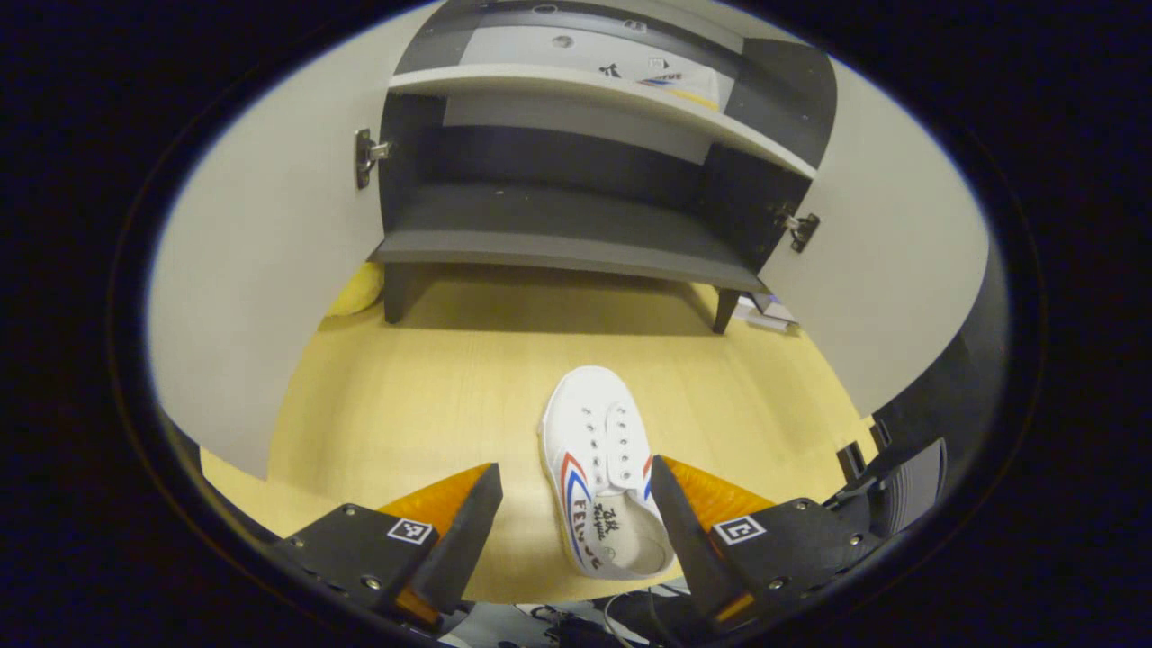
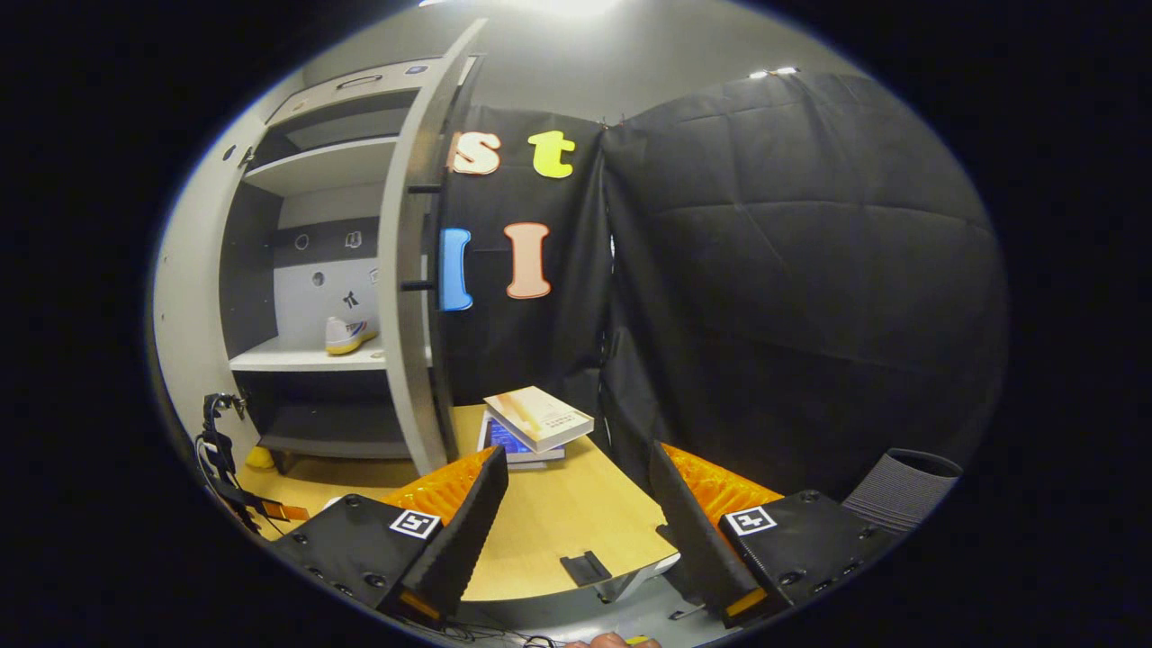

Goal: Grab one shoe with the right hand and put it into the shoe cabinet, grab the other shoe with the left hand and put it into the shoe cabinet; then close the right door with the right hand and the left door with the left hand.

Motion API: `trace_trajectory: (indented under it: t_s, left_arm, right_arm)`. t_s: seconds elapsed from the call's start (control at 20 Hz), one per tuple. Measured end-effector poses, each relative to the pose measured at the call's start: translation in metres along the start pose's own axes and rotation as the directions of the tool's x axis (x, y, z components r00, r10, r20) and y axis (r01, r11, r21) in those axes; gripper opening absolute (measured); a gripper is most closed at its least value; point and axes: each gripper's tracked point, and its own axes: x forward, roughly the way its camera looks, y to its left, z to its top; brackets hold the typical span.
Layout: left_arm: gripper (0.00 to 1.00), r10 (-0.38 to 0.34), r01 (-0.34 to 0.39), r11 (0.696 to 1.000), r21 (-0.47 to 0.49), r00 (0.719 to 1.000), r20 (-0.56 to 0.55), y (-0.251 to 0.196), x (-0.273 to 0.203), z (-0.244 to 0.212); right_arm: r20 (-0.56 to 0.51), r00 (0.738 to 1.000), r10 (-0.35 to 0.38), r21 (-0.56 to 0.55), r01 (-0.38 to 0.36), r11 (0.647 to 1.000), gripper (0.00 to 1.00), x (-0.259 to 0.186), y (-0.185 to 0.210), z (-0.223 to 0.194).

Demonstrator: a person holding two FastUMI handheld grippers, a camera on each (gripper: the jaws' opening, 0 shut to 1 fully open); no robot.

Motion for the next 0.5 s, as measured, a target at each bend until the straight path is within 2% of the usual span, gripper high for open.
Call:
trace_trajectory:
  t_s: [0.05, 0.2, 0.25, 0.3, 0.5]
  left_arm:
    - [0.94, 0.006, -0.006, 1.0, -0.013, 0.999, -0.035, 0.003, 0.01, -0.006]
    - [0.94, 0.024, -0.027, 0.999, -0.036, 0.996, -0.09, 0.009, 0.032, -0.016]
    - [0.92, 0.032, -0.037, 0.998, -0.043, 0.994, -0.104, 0.008, 0.035, -0.02]
    - [0.8, 0.032, -0.038, 0.998, -0.055, 0.992, -0.118, 0.008, 0.04, -0.025]
    - [0.8, 0.03, -0.045, 0.995, -0.093, 0.987, -0.156, 0.007, 0.051, -0.037]
  right_arm:
    - [-0.001, 1.0, -0.017, 0.007, 0.017, 1.0, 0.94, 0.004, -0.008, -0.002]
    - [-0.012, 0.998, -0.054, 0.024, 0.054, 0.998, 0.94, 0.022, -0.026, -0.007]
    - [-0.016, 0.998, -0.063, 0.026, 0.063, 0.998, 0.94, 0.029, -0.031, -0.009]
    - [-0.019, 0.998, -0.066, 0.027, 0.067, 0.997, 0.94, 0.036, -0.034, -0.01]
    - [-0.021, 0.998, -0.066, 0.011, 0.066, 0.998, 0.94, 0.064, -0.039, -0.013]
